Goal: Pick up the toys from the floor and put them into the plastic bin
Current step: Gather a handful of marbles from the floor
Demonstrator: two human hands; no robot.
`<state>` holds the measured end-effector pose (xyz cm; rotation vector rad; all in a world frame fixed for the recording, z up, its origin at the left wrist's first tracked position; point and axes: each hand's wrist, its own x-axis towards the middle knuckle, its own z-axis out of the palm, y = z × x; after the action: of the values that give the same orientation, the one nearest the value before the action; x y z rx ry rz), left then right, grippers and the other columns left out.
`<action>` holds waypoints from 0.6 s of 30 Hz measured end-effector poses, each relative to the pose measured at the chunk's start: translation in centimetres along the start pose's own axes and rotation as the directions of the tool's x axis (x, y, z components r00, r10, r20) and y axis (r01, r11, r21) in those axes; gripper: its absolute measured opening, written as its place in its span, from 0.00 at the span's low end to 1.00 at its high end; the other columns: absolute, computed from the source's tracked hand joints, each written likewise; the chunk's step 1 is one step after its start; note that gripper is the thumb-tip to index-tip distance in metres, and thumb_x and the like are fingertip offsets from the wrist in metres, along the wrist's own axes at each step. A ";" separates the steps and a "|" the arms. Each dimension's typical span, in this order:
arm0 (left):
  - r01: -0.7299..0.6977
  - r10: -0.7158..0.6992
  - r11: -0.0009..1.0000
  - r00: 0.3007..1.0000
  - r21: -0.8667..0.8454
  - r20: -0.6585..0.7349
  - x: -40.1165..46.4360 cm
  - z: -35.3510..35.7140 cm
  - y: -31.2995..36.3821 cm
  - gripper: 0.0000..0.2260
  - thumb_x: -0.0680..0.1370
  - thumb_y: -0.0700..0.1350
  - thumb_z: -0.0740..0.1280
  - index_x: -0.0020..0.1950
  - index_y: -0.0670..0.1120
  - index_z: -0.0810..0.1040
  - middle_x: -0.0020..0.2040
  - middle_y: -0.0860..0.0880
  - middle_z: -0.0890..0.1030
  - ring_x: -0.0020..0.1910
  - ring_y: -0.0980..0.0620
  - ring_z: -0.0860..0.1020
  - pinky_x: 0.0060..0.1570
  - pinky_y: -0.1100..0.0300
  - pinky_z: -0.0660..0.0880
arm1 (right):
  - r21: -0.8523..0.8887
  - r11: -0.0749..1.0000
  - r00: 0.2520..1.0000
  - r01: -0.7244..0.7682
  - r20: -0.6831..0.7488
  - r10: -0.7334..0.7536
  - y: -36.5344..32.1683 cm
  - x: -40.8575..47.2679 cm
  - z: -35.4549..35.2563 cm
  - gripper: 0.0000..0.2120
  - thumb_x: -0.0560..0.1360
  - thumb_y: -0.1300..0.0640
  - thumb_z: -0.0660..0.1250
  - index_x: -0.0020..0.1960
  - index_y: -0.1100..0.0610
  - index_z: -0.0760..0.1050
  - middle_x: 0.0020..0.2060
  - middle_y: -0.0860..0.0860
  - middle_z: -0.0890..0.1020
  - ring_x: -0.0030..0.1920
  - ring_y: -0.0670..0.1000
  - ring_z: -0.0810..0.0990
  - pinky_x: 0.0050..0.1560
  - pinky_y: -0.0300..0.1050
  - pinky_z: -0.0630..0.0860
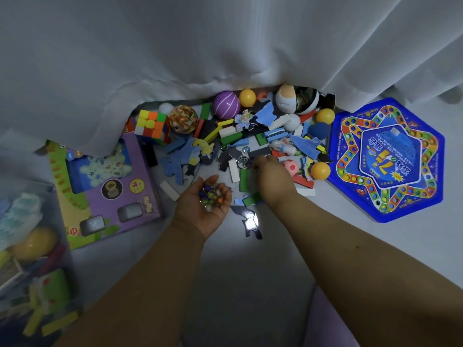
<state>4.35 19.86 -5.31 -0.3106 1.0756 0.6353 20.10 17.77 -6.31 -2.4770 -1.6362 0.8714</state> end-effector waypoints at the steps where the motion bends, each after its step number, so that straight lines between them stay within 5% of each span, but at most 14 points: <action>1: -0.008 0.008 1.000 1.000 0.012 -0.002 0.1 0.0 0.1 0.18 0.81 0.51 0.58 0.43 0.40 0.78 0.39 0.44 0.76 0.39 0.50 0.76 0.41 0.60 0.79 | 0.074 0.997 0.999 0.010 -0.050 -0.006 -0.1 -0.3 -0.2 0.15 0.76 0.66 0.60 0.62 0.61 0.72 0.57 0.59 0.73 0.52 0.59 0.77 0.47 0.46 0.72; 5: -0.004 0.006 0.999 0.998 -0.046 0.057 0.2 0.3 0.1 0.19 0.82 0.51 0.55 0.46 0.39 0.78 0.43 0.41 0.80 0.42 0.47 0.79 0.45 0.54 0.80 | 0.326 0.883 0.939 0.338 -0.171 -0.297 -3.1 -3.0 -0.4 0.11 0.74 0.64 0.65 0.56 0.60 0.77 0.50 0.56 0.77 0.48 0.51 0.75 0.42 0.33 0.67; 8: 0.051 -0.039 0.995 0.991 -0.088 0.132 -0.3 0.4 0.2 0.20 0.82 0.53 0.55 0.51 0.37 0.77 0.42 0.39 0.83 0.42 0.43 0.82 0.46 0.52 0.78 | 0.389 0.815 0.903 0.429 -0.149 -0.404 -5.0 -4.2 0.2 0.11 0.73 0.57 0.68 0.54 0.58 0.80 0.46 0.54 0.80 0.46 0.49 0.76 0.45 0.36 0.71; 11: 0.053 -0.040 0.994 0.990 -0.092 0.137 -0.2 0.3 0.5 0.17 0.81 0.51 0.57 0.47 0.39 0.78 0.39 0.40 0.82 0.33 0.44 0.83 0.31 0.59 0.80 | 0.458 0.837 0.943 0.301 -0.274 -0.189 -4.3 -3.7 -0.4 0.08 0.75 0.56 0.66 0.51 0.59 0.79 0.45 0.53 0.78 0.43 0.46 0.72 0.41 0.29 0.67; 13: 0.058 -0.051 0.997 0.992 -0.059 0.114 0.0 0.1 0.6 0.15 0.81 0.50 0.58 0.44 0.41 0.77 0.35 0.44 0.78 0.28 0.49 0.79 0.24 0.66 0.74 | 0.408 0.904 0.953 0.130 -0.301 -0.002 -2.7 -2.5 -0.5 0.07 0.77 0.58 0.63 0.52 0.59 0.77 0.49 0.55 0.78 0.44 0.47 0.71 0.39 0.33 0.68; 15: 0.055 -0.051 0.998 0.993 -0.032 0.103 0.3 -0.1 0.6 0.16 0.81 0.51 0.58 0.41 0.42 0.76 0.33 0.45 0.77 0.27 0.50 0.77 0.23 0.68 0.71 | 0.318 0.947 0.966 -0.037 -0.232 0.116 -1.2 -1.2 -0.2 0.11 0.77 0.61 0.61 0.58 0.59 0.75 0.55 0.57 0.76 0.47 0.53 0.74 0.42 0.40 0.68; 18: 0.026 -0.028 0.999 0.995 0.018 0.097 0.3 -0.1 0.4 0.16 0.80 0.51 0.58 0.41 0.42 0.77 0.34 0.45 0.78 0.30 0.51 0.78 0.27 0.67 0.74 | 0.193 0.978 0.988 -0.083 -0.114 0.106 -0.4 0.4 0.6 0.18 0.76 0.65 0.60 0.65 0.58 0.71 0.61 0.60 0.72 0.53 0.60 0.76 0.43 0.43 0.67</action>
<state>4.09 20.25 -5.64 -0.2766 0.9820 0.6111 19.66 18.12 -6.83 -2.4414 -1.3410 0.8216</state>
